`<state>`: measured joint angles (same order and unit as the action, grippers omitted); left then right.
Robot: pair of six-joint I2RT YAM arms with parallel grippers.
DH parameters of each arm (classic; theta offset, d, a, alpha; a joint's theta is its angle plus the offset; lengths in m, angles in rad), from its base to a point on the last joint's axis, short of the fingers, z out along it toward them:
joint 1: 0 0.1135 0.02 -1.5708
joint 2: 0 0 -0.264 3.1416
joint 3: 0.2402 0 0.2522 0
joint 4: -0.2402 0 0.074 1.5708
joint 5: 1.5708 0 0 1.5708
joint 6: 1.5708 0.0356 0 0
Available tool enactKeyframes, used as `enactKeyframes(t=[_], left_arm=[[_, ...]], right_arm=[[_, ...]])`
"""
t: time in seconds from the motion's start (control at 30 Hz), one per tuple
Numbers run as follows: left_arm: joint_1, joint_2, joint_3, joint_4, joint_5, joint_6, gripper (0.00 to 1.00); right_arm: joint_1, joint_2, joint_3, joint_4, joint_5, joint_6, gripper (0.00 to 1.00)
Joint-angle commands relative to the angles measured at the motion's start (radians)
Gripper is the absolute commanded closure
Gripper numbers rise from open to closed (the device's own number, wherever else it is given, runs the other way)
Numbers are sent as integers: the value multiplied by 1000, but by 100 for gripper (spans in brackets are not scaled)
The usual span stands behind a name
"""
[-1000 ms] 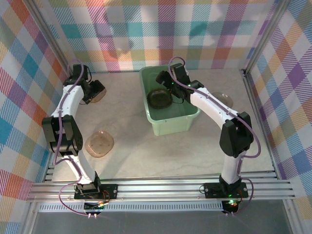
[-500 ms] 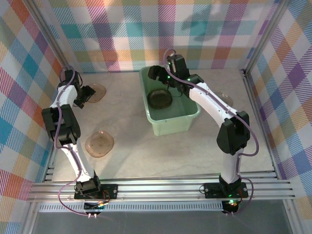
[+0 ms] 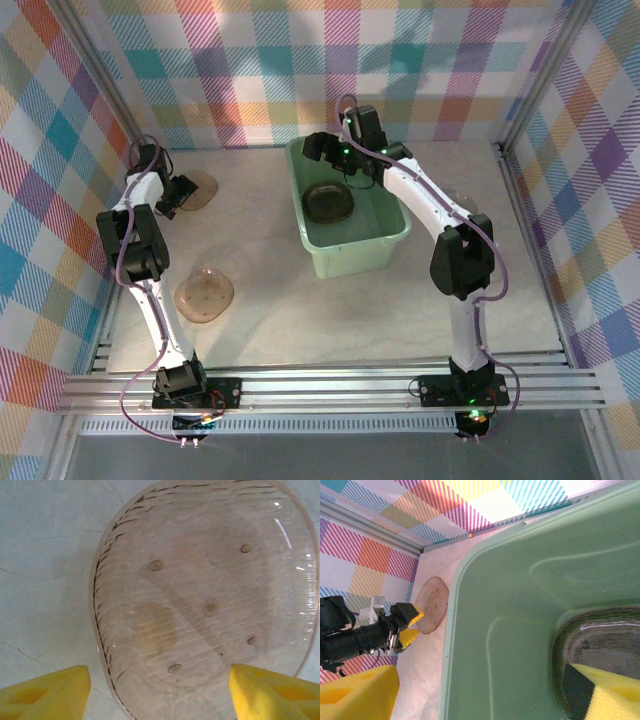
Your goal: Place the plates into the plastic bin on the countertop
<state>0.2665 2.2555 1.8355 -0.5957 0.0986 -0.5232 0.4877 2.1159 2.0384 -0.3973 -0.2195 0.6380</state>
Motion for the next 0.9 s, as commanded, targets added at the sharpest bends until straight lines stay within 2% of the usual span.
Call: enactKeyframes(t=[0.0, 0.17, 0.33, 0.73, 0.87], left_arm=[[16, 12, 20, 19, -24, 19, 28], [13, 30, 13, 24, -51, 17, 31], [8, 56, 29, 28, -61, 17, 36], [-2, 103, 57, 6, -66, 19, 63], [-4, 97, 47, 9, -63, 19, 68]], right_arm=[[-11, 33, 70, -14, -67, -11, 16], [-15, 104, 182, -79, -111, -13, 16], [-17, 119, 197, -77, -119, -9, 16], [-18, 121, 191, -91, -124, 18, 15], [-18, 116, 182, -88, -129, 28, 15]])
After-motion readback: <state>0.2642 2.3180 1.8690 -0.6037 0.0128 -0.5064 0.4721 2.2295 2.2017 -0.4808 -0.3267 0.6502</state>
